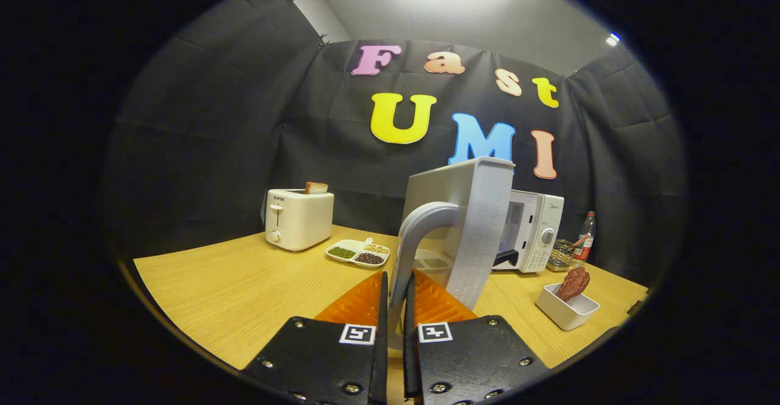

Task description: Open the microwave, put the food inside, and close the microwave door.

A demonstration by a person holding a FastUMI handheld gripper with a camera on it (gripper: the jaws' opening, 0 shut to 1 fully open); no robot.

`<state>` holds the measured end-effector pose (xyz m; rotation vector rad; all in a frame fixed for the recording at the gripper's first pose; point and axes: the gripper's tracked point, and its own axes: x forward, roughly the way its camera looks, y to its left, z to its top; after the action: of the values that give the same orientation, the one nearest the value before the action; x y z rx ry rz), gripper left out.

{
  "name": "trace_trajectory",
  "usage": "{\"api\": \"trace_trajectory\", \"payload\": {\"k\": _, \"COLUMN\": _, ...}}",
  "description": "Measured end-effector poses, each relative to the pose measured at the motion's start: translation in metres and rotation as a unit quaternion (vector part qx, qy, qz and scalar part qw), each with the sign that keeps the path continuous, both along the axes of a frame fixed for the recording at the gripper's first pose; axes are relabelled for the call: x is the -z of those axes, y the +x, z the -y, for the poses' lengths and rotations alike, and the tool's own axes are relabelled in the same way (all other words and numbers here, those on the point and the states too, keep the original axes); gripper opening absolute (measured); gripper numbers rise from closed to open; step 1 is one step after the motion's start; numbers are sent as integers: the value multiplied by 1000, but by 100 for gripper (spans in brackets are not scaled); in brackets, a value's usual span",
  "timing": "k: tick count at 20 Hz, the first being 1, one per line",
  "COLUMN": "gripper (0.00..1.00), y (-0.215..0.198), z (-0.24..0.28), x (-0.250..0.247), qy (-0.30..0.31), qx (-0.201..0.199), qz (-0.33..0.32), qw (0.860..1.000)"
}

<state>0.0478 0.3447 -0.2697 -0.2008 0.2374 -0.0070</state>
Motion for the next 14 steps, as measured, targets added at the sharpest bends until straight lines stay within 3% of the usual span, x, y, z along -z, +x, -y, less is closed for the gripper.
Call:
{"api": "trace_trajectory", "payload": {"k": 6, "gripper": 11, "y": -13, "z": -11, "x": -4, "qy": 12, "qx": -27, "qz": -7, "qw": 1000}}
{"api": "trace_trajectory", "payload": {"k": 7, "gripper": 11, "y": -17, "z": -17, "x": -1, "qy": 10, "qx": -43, "qz": -10, "qw": 999}}
{"api": "trace_trajectory", "payload": {"k": 11, "gripper": 10, "y": -48, "z": -49, "x": -12, "qy": 37, "qx": -169, "qz": -23, "qw": 985}}
{"api": "trace_trajectory", "payload": {"k": 14, "gripper": 63, "y": -60, "z": -33, "x": -42, "qy": 38, "qx": -210, "qz": 9, "qw": 977}}
